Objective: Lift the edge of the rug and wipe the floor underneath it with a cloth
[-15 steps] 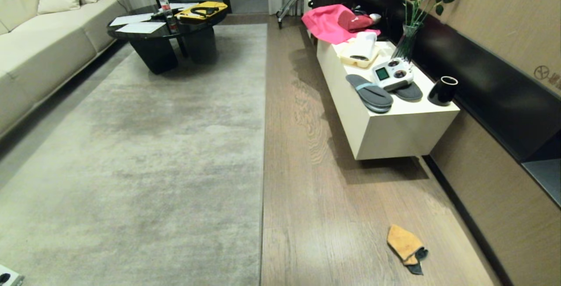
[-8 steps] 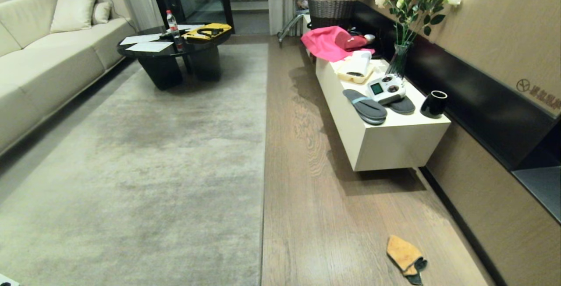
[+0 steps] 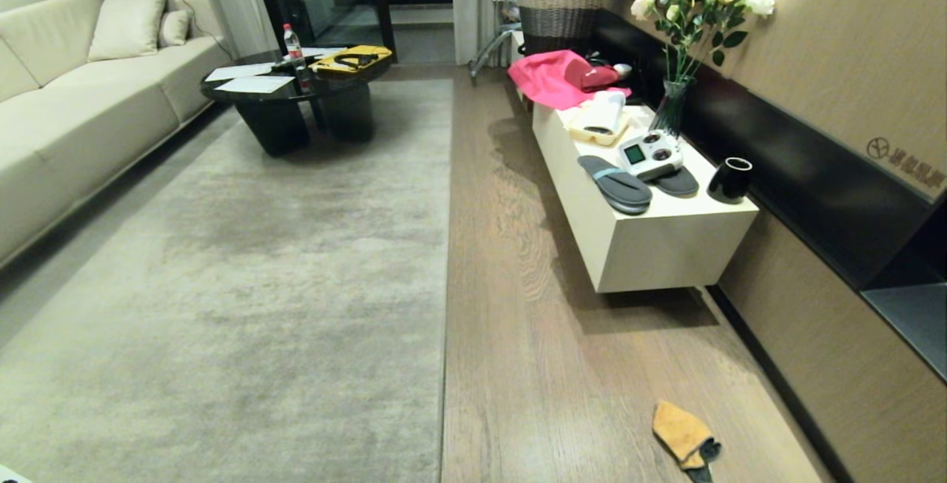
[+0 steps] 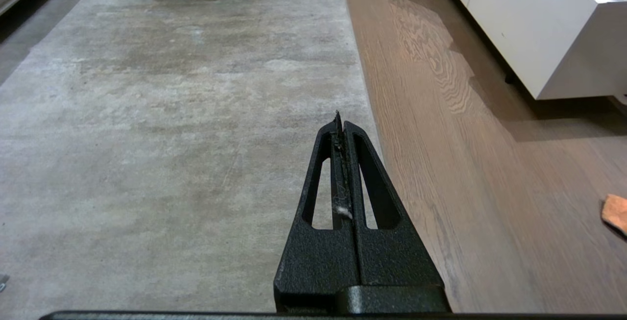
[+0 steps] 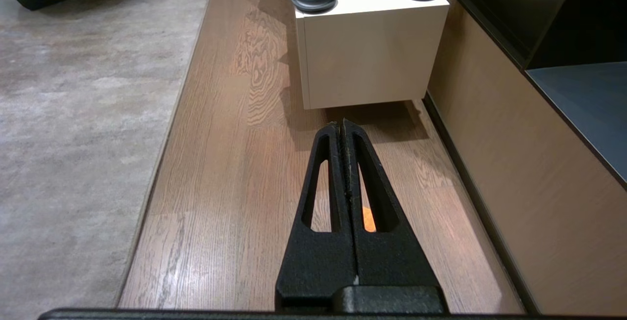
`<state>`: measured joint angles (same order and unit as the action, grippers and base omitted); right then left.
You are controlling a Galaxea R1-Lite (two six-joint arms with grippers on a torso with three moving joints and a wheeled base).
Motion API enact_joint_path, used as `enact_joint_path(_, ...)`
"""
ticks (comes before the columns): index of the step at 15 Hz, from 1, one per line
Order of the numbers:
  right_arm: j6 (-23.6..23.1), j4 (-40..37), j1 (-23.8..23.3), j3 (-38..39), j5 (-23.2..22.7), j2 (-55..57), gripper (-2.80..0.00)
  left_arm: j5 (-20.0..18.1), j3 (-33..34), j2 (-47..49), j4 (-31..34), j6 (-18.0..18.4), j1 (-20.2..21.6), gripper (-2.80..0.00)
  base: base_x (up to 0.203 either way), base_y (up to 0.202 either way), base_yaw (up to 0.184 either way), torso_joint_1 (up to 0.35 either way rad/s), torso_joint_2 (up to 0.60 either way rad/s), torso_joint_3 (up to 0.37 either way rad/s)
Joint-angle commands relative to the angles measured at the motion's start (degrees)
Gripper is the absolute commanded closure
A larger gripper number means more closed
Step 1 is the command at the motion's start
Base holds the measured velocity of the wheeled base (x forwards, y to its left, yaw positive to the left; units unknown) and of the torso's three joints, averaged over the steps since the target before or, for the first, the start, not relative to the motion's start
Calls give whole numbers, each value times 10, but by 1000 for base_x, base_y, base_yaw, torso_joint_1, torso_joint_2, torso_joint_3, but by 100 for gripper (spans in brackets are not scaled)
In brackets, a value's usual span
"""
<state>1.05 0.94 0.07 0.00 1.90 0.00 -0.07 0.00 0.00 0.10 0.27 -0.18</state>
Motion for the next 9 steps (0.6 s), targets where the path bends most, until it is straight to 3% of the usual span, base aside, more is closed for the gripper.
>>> enact_joint_path(1,0,0,0,0,0,1,0,0,0,0,0,0,0,0,0,0,0,0,0,0)
enact_joint_path(9,0,0,0,0,0,1,0,0,0,1,0,0,0,0,0,0,0,0,0,0)
